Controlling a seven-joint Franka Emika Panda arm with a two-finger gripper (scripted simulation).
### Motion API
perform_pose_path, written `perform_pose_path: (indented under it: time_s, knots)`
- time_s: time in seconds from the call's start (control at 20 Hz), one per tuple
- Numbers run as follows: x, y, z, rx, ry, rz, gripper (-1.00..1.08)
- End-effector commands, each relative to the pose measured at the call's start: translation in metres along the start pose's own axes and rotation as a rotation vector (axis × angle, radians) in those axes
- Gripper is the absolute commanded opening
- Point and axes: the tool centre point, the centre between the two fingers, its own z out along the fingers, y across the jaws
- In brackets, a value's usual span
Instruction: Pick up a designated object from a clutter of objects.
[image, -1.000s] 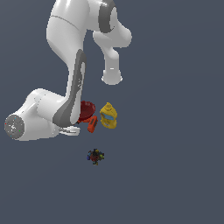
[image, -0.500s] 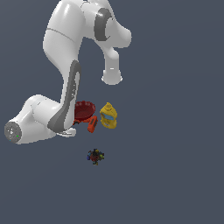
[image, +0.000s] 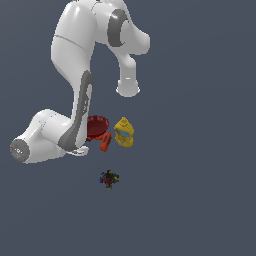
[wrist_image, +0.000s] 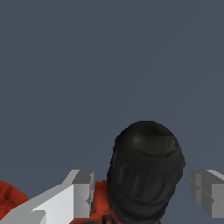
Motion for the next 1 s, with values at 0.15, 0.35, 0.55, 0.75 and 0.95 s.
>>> perform_pose_path:
  time_s: [0.15,0.35,0.55,0.75,0.95]
  knots:
    - [-0.0006,0.0001,0.0116,0.0,-0.001,0.0,0.68]
    - [-0.0003,0.0002,0.0122,0.0,-0.001,0.0,-1.0]
    - [-0.0003,0.0002,0.0122,0.0,-0.001,0.0,-1.0]
    - [-0.0004,0.0004,0.0114,0.0,0.0,0.0,-1.0]
    - [-0.0034,0.0002,0.0077,0.0,0.0,0.0,-1.0]
